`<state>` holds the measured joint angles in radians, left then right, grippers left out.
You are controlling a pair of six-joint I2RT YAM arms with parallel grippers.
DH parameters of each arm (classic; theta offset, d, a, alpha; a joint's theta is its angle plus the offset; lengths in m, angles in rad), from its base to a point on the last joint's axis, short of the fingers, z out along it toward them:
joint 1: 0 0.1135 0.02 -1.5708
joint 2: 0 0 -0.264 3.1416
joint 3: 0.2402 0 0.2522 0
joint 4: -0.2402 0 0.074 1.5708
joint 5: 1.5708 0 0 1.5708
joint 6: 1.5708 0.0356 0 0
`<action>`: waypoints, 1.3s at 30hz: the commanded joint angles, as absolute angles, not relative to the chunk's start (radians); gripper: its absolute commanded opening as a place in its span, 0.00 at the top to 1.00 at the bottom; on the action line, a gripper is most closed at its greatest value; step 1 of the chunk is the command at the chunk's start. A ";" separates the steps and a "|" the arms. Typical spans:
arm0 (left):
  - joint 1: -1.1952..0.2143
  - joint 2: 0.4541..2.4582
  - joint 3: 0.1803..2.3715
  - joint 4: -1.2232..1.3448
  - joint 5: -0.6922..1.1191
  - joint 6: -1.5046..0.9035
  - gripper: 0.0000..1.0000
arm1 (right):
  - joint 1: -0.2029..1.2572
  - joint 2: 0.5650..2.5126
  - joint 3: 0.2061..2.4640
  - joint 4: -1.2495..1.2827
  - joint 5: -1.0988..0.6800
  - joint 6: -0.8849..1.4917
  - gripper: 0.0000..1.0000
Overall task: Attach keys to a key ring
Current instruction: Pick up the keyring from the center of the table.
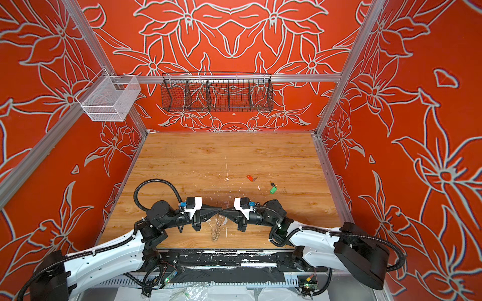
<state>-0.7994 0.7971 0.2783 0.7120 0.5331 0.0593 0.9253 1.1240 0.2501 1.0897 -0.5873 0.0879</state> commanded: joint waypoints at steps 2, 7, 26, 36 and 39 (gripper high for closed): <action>-0.803 0.784 0.292 0.747 0.541 0.068 1.00 | 0.933 1.120 0.276 1.122 -0.586 0.074 0.99; -0.804 0.784 0.300 0.729 0.541 0.076 1.00 | 0.934 1.113 0.281 1.106 -0.582 0.073 1.00; -0.802 0.757 0.531 0.089 0.360 0.317 0.60 | 0.934 0.866 0.364 0.394 -0.316 -0.178 1.00; -0.802 0.785 0.503 0.129 0.410 0.354 0.60 | 0.931 0.808 0.388 0.220 -0.292 -0.201 1.00; -0.802 0.825 0.518 0.114 0.438 0.377 0.61 | 0.931 0.836 0.405 0.200 -0.313 -0.206 1.00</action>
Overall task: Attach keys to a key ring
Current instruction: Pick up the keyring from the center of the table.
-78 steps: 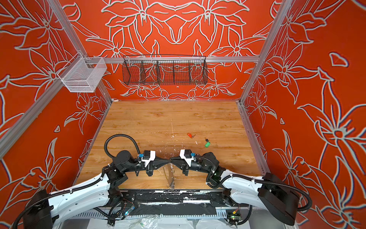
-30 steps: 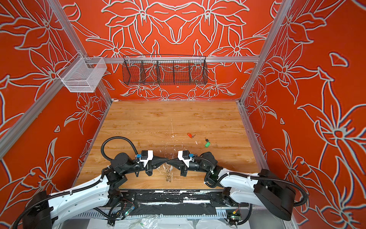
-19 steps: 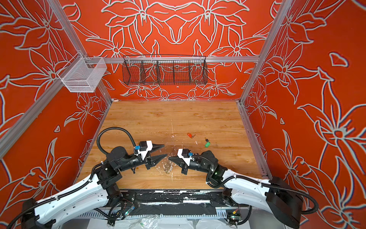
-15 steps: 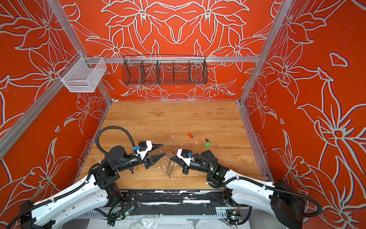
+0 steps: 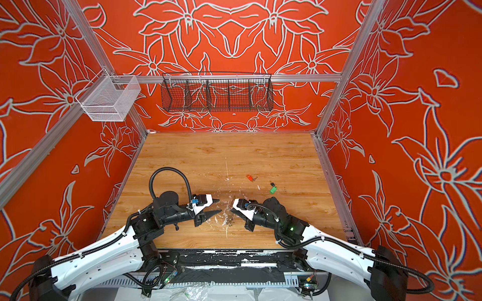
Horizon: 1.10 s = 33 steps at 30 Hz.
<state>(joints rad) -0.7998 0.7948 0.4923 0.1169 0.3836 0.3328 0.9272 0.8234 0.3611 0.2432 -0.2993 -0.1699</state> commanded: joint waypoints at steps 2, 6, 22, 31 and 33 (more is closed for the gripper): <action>-0.802 0.856 0.533 0.097 0.451 0.389 0.62 | 0.931 0.843 0.414 0.192 -0.328 -0.207 1.00; -0.802 0.910 0.559 0.071 0.469 0.403 0.63 | 0.931 0.831 0.408 0.193 -0.344 -0.210 1.00; -0.802 0.919 0.571 0.062 0.544 0.410 0.66 | 0.931 0.815 0.414 0.187 -0.430 -0.202 1.00; -0.804 0.907 0.574 0.052 0.593 0.420 0.67 | 0.931 0.796 0.400 0.202 -0.459 -0.199 1.00; -0.804 0.911 0.576 0.051 0.599 0.423 0.68 | 0.932 0.798 0.403 0.201 -0.468 -0.199 1.00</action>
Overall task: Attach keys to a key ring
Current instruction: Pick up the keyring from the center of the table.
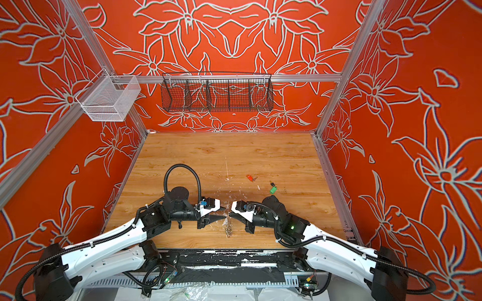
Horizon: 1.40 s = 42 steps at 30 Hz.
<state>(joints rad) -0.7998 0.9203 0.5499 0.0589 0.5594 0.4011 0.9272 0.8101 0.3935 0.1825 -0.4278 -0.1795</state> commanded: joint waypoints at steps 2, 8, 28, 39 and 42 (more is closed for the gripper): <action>-0.805 0.918 0.580 0.046 0.610 0.427 0.68 | 0.931 0.802 0.404 0.202 -0.472 -0.200 1.00; -0.811 0.942 0.604 0.016 0.627 0.440 0.73 | 0.931 0.808 0.403 0.209 -0.479 -0.199 1.00; -0.818 0.969 0.624 -0.002 0.630 0.449 0.76 | 0.931 0.835 0.419 0.220 -0.519 -0.190 1.00; -0.820 0.979 0.633 -0.009 0.636 0.452 0.83 | 0.931 0.859 0.425 0.226 -0.519 -0.190 1.00; -0.819 0.979 0.634 -0.010 0.635 0.454 0.85 | 0.931 0.867 0.428 0.227 -0.519 -0.192 1.00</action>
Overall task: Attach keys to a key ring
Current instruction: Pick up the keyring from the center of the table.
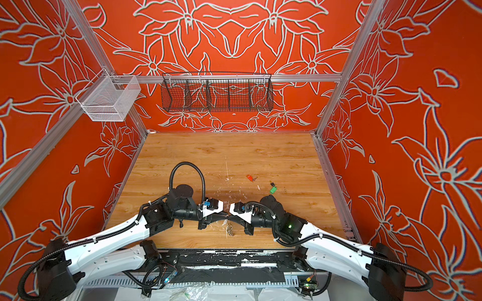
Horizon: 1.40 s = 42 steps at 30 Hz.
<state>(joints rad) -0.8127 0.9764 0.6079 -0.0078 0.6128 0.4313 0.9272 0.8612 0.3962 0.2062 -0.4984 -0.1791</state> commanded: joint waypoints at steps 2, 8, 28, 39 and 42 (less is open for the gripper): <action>-0.819 0.979 0.634 -0.011 0.635 0.455 0.86 | 0.931 0.870 0.427 0.230 -0.516 -0.190 1.00; -0.820 1.019 0.638 -0.013 0.634 0.458 0.86 | 0.931 0.866 0.427 0.227 -0.517 -0.190 1.00; -0.821 0.957 0.613 0.008 0.606 0.446 0.86 | 0.931 0.838 0.415 0.232 -0.500 -0.186 1.00; -0.821 0.978 0.628 -0.006 0.620 0.449 0.84 | 0.931 0.805 0.400 0.239 -0.519 -0.183 1.00; -0.821 0.979 0.629 -0.006 0.621 0.449 0.84 | 0.931 0.806 0.400 0.239 -0.518 -0.183 1.00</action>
